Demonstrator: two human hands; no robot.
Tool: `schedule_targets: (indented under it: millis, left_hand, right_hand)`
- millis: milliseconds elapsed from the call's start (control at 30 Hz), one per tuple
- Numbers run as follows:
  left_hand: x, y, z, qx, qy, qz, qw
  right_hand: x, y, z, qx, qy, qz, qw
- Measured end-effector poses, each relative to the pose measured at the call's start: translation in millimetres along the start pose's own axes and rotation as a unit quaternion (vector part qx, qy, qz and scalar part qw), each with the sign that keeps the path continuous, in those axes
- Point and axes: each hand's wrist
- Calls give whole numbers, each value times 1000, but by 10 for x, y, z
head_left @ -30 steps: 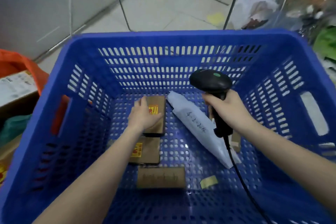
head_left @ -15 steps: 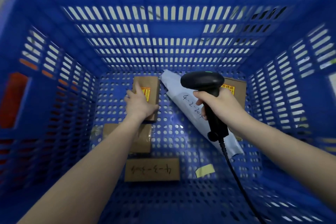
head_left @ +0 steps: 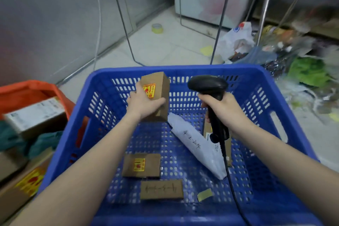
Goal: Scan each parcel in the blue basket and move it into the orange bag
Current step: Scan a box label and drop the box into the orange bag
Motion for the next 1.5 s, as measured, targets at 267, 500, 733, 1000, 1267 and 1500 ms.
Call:
schedule_targets:
  millis: [267, 500, 733, 1000, 1267, 1500]
  left_hand:
    - [-795, -1224, 396, 3, -444, -235, 865]
    - [-865, -1717, 197, 15, -542, -312, 780]
    - [-723, -1706, 197, 41, -473, -203, 856]
    - [-747, -1602, 281, 38, -330, -221, 917]
    - [-814, -1481, 212, 23, -380, -139, 914]
    - [-948, -1399, 186, 25, -452, -43, 891]
  right_hand:
    - [-13, -565, -826, -65, 127, 71, 987]
    - [54, -977, -1168, -104, 204, 75, 971]
    - [40, -1017, -1094, -93, 221, 49, 970]
    - [-49, -827, -941, -89, 181, 48, 978]
    - [-136, -758, -945, -108, 129, 55, 984]
    - [-109, -828, -973, -100, 42, -33, 994]
Point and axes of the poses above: each hand's wrist, its own y-axis towards the middle knuckle, its own x-axis out of the palm, z = x × y, and after that the axes turned 13 degrees about -x, right-handed
